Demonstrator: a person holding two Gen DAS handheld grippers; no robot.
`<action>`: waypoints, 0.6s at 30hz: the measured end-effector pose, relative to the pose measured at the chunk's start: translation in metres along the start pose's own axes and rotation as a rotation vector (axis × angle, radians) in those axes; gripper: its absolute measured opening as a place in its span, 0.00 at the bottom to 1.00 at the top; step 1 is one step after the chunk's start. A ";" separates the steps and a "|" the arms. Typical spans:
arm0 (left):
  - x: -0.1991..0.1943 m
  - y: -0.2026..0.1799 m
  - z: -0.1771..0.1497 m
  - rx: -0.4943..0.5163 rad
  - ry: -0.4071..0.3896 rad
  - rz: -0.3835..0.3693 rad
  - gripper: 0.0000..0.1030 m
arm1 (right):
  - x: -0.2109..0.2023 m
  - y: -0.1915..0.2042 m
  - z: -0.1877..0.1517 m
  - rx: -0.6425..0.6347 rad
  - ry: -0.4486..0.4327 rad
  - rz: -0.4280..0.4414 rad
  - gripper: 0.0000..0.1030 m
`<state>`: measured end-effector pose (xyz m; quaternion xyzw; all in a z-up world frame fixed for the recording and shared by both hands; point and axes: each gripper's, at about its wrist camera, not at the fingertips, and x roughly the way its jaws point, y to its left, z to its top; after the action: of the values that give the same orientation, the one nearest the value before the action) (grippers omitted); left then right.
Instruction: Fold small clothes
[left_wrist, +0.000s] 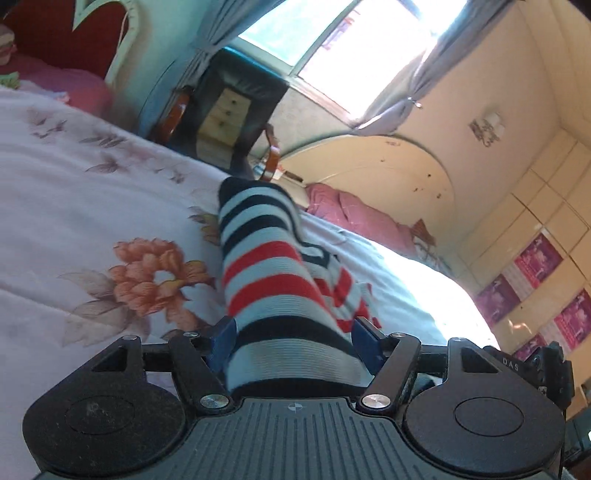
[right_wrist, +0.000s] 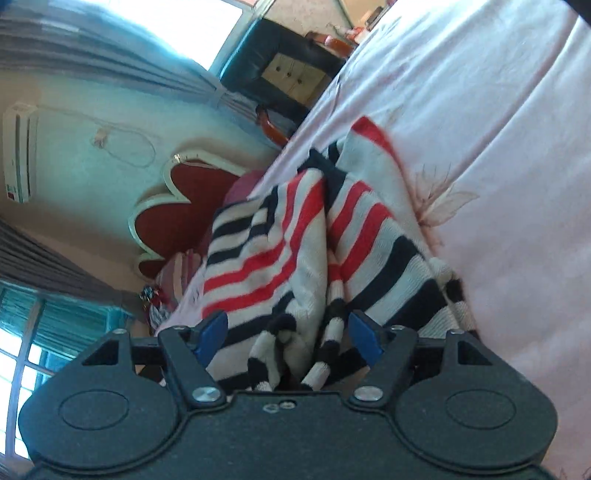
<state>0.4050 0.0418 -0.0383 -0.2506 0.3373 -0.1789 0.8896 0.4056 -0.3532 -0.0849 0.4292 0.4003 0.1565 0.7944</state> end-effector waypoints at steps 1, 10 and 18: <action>0.007 0.006 -0.002 -0.011 0.016 0.010 0.66 | 0.009 0.004 -0.002 -0.019 0.030 -0.034 0.69; 0.061 0.008 -0.040 -0.023 0.061 0.095 0.79 | 0.039 0.050 -0.020 -0.356 0.039 -0.265 0.26; 0.069 -0.032 -0.028 0.135 0.082 0.094 0.76 | 0.000 0.096 -0.041 -0.717 -0.168 -0.318 0.22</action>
<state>0.4294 -0.0268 -0.0736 -0.1665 0.3722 -0.1694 0.8972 0.3834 -0.2742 -0.0198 0.0690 0.3156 0.1259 0.9380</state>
